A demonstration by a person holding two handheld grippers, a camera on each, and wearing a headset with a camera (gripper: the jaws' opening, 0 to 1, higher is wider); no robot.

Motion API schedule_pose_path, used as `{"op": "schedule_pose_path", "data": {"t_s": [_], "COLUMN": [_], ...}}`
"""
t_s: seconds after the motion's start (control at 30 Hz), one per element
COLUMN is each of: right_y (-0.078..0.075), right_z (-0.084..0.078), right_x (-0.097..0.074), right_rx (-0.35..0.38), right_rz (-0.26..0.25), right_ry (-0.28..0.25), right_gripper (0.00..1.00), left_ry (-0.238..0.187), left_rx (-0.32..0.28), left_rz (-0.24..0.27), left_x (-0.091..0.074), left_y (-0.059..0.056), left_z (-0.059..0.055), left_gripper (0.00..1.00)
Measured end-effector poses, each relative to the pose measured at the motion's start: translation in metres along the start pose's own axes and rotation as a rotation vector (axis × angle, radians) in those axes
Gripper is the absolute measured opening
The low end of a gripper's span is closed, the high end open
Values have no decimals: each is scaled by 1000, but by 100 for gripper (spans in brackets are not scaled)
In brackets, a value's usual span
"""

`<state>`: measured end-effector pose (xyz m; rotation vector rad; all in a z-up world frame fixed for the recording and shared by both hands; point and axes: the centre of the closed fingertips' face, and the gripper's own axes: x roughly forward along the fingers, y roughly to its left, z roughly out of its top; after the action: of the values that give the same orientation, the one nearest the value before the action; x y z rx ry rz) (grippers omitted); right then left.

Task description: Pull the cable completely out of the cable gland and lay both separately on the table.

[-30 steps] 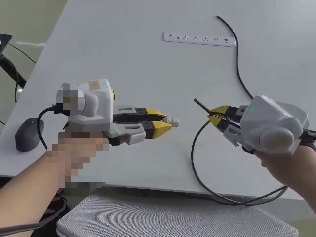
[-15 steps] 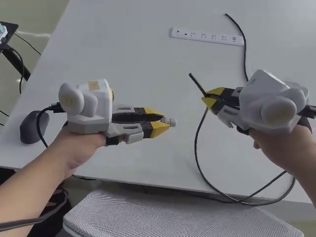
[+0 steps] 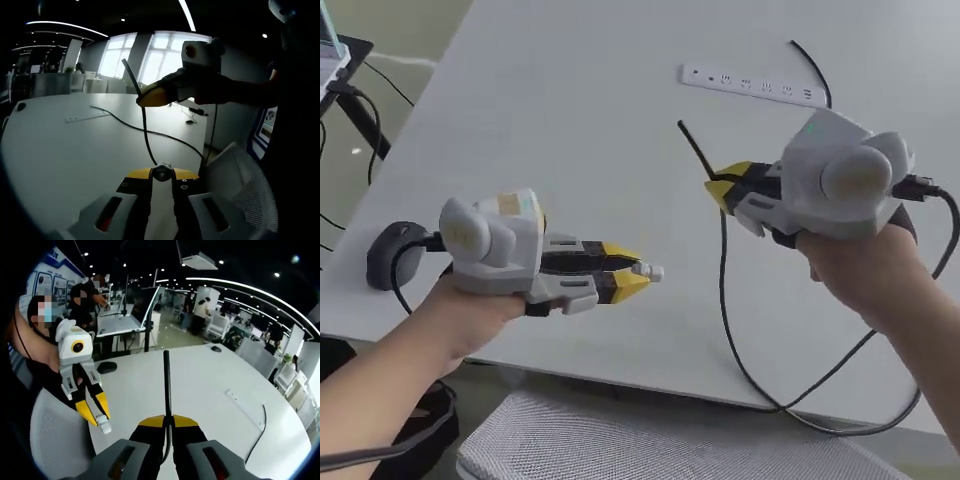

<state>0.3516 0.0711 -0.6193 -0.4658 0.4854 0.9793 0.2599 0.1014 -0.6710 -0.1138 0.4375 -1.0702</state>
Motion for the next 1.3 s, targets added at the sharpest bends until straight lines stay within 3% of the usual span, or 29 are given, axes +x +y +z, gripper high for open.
{"op": "schedule_pose_path", "data": {"t_s": [0.33, 0.57, 0.63, 0.73, 0.93, 1.17, 1.3], "right_y": [14, 28, 32, 41, 65, 80, 87], "right_z": [13, 6, 4, -2, -11, -29, -27], "right_x": [34, 66, 76, 93, 122, 153, 163], "right_rx": [30, -16, -58, -127, -188, -204, -221], "right_rz": [58, 88, 98, 130, 208, 264, 293], "right_ry": [18, 77, 93, 127, 156, 208, 213], "right_gripper": [0, 0, 0, 0, 0, 0, 0], "left_ry": [20, 45, 43, 45, 61, 71, 71], "left_rx": [5, -5, -11, -19, -50, -106, -121], "left_rz": [-6, -21, -20, -17, -10, 9, 14], "left_x": [-10, -18, -19, -21, -23, -24, -25], "left_y": [14, 24, 28, 33, 41, 52, 59], "left_z": [-18, -32, -34, -40, -57, -78, -84], "left_gripper": [15, 15, 15, 15, 15, 15, 15]}}
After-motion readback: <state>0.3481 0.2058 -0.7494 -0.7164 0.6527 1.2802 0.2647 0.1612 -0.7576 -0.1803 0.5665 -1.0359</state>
